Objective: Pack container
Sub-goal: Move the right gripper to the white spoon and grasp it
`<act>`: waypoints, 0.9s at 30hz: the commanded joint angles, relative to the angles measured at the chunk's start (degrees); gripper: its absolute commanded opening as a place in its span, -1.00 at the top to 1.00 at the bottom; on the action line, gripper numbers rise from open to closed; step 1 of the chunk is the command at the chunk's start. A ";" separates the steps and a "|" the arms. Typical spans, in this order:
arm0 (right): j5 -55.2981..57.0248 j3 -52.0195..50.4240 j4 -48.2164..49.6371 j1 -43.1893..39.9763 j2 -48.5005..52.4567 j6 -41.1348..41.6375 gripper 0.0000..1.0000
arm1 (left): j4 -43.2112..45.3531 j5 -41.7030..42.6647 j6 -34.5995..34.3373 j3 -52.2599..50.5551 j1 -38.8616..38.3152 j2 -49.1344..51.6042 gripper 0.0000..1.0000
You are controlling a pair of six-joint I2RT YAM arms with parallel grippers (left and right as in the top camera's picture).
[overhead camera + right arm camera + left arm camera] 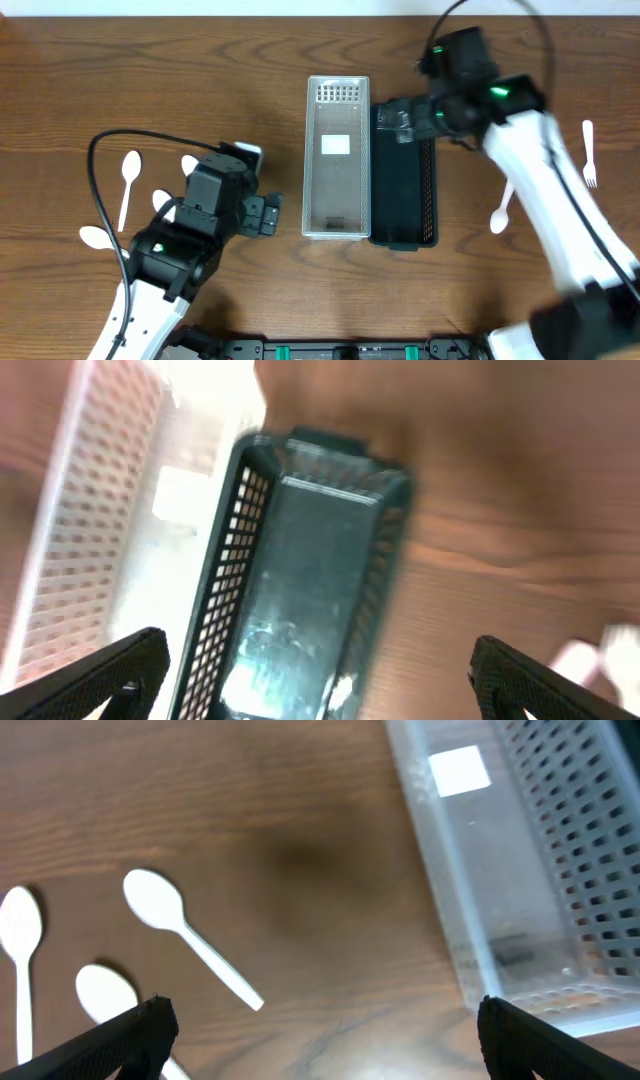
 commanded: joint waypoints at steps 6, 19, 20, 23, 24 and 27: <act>5.64 0.46 -8.83 -16.59 -8.61 16.48 -0.98 | -3.52 -1.22 -1.18 1.29 1.60 -1.31 -0.96; 3.67 -21.24 -0.11 -26.58 -0.57 20.09 -0.98 | -4.20 -1.22 -3.69 1.29 2.49 -1.18 -0.96; 3.67 -22.47 1.03 -26.58 0.26 20.06 -0.99 | -4.20 -1.22 -4.20 1.29 2.93 -1.18 -0.96; 3.69 -25.20 3.78 -26.58 2.89 19.78 -0.99 | -4.17 -1.18 -4.42 1.29 4.90 -1.18 -0.96; 3.69 -25.73 4.48 -26.58 3.78 19.26 -0.99 | -4.17 -1.18 -4.37 1.29 5.38 -1.18 -0.96; 3.72 -26.71 5.73 -26.58 5.84 19.23 -0.98 | -4.17 -1.18 -4.35 1.29 6.29 -1.18 -0.96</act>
